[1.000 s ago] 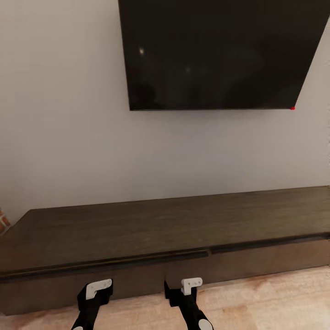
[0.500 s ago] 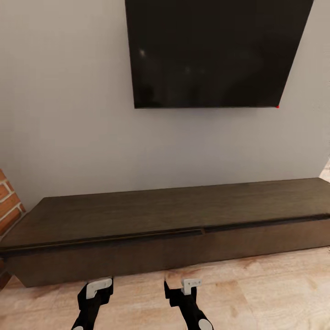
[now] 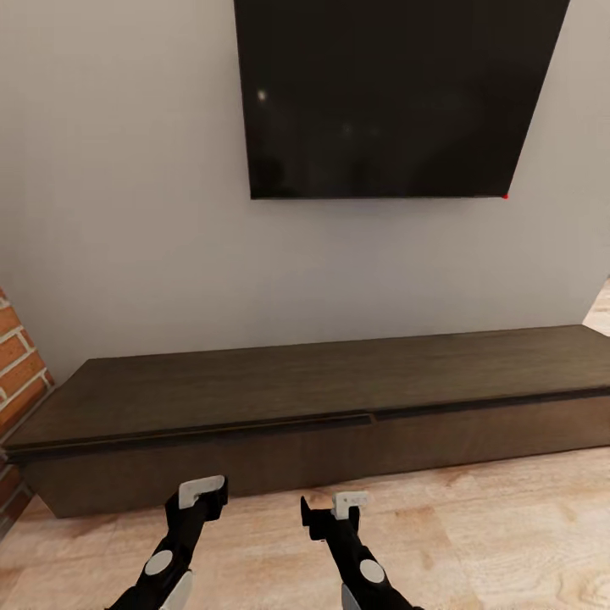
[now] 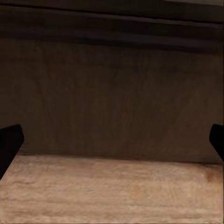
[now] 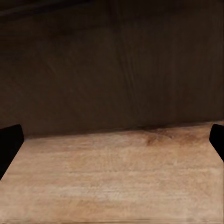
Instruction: Place each of the two pumpkins and all three candles from the living room inside a cabinet in the living room (use any cabinet), then make sure every cabinet is closed, and position the cauldron so it is next to a table in the living room.
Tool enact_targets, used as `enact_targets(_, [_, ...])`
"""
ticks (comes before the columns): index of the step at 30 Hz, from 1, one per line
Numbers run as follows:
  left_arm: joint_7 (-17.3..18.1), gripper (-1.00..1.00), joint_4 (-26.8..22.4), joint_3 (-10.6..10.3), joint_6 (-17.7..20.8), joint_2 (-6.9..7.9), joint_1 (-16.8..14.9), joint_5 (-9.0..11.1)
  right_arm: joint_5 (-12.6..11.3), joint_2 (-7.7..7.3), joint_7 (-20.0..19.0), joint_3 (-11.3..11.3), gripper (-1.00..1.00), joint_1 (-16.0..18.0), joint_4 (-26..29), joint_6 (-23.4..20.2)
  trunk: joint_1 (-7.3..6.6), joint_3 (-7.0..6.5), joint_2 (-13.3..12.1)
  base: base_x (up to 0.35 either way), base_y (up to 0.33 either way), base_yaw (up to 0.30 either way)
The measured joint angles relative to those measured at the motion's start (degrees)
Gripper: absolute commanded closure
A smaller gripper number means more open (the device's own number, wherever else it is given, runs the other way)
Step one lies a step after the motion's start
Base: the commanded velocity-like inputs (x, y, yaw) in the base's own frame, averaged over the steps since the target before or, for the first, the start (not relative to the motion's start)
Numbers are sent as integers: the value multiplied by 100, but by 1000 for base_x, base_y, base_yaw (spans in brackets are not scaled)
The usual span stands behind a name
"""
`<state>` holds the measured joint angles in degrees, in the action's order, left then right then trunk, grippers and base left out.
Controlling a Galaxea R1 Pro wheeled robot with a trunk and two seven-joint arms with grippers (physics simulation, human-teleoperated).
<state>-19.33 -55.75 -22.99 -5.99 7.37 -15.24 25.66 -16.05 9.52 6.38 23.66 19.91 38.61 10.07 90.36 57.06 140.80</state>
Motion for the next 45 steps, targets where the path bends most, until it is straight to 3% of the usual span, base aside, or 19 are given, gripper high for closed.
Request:
enact_targets(3, [-302, -100, -251, 3, 493, -9, 0, 38, 11, -4, 20, 7, -100, -1, 263, -494, 0, 0, 0, -2, 0, 0])
enact_targets(7, [-490, -100, -419, 3, 846, -17, -1, 93, -13, -5, 24, -5, -100, -3, 524, -1101, 0, 0, 0, 0, 0, 0])
enact_targets(11, [-541, -100, -555, 4, 1327, -22, 0, 103, -51, -1, 21, -25, -100, 13, 630, -1815, 0, 0, 0, 0, 0, 0])
enact_targets(18, [-538, -100, -998, 15, 2108, -24, 0, 103, -63, -6, 17, -51, -100, 23, 914, -2587, -153, -126, -280, 0, 0, 0])
enact_targets(25, [-525, -100, -1051, 33, 2284, -3, -2, 233, -69, -6, 3, -36, -100, 21, 1078, -2783, -307, -251, -561, 0, 0, 0])
enact_targets(45, [-501, -100, -987, 54, 2363, -2, -9, 242, -76, -21, -28, -73, -100, -7, 1272, -2825, -746, -611, -1363, 0, 0, -5])
